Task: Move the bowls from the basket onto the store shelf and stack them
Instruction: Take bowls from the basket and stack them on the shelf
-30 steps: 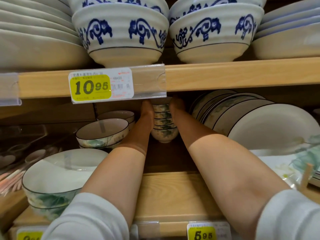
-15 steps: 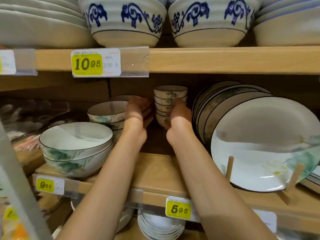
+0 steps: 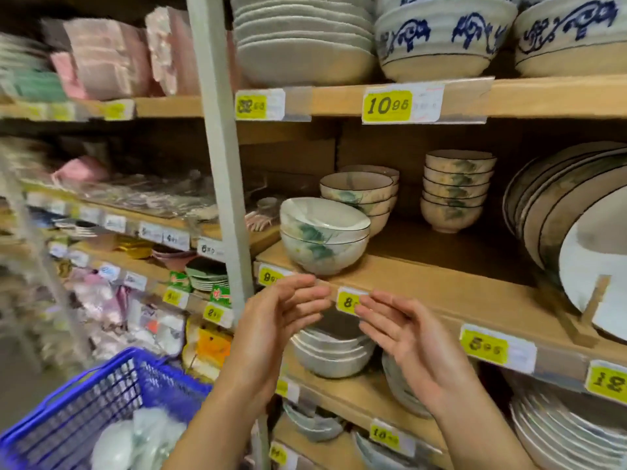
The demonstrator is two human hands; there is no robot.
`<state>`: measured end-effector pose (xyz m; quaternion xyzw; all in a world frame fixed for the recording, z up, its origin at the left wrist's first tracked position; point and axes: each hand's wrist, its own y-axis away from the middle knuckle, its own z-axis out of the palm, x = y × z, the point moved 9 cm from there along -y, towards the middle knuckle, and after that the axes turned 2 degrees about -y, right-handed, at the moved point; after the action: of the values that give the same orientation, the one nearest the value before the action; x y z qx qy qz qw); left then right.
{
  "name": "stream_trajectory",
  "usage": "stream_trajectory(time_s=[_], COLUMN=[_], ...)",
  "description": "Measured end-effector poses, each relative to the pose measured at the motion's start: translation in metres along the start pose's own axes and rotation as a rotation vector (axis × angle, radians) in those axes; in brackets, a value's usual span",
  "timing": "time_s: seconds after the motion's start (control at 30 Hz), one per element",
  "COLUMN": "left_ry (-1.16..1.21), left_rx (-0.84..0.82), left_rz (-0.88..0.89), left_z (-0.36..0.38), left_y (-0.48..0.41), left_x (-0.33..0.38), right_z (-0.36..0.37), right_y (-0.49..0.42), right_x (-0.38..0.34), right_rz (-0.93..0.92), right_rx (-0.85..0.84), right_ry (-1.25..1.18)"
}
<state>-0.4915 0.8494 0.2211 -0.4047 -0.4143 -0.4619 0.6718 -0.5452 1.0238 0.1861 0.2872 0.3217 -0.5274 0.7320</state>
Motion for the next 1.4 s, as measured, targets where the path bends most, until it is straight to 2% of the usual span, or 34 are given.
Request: stream_trajectory(time_s=[0.27, 0.47, 0.77, 0.93, 1.17, 1.27, 1.4], left_ry=[-0.024, -0.093, -0.152, -0.304, -0.526, -0.687, -1.024], left_rx=[0.445, 0.768, 0.910, 0.877, 0.811, 0.688, 0.427], left_rz=[-0.103, -0.254, -0.442, -0.551, -0.603, -0.687, -0.744], left_z=[-0.241, -0.382, -0.494, -0.537, -0.585, -0.600, -0.620], left_y=[0.101, 0.178, 0.188, 0.138, 0.054, 0.023, -0.027], left_x=[0.006, -0.026, -0.092, -0.102, -0.111, -0.134, -0.171], right_z=[0.071, 0.087, 0.097, 0.111, 0.119, 0.119, 0.117], right_y=[0.019, 0.027, -0.014, -0.066, -0.120, -0.127, -0.126], right_x=[0.183, 0.315, 0.450, 0.522, 0.590, 0.608, 0.634], right_rz=[0.318, 0.526, 0.696, 0.791, 0.898, 0.944, 1.003], right_rx=[-0.036, -0.068, -0.082, -0.084, -0.080, -0.058, -0.003], right_ry=[0.140, 0.362, 0.594, 0.625, 0.753, 0.799, 0.823])
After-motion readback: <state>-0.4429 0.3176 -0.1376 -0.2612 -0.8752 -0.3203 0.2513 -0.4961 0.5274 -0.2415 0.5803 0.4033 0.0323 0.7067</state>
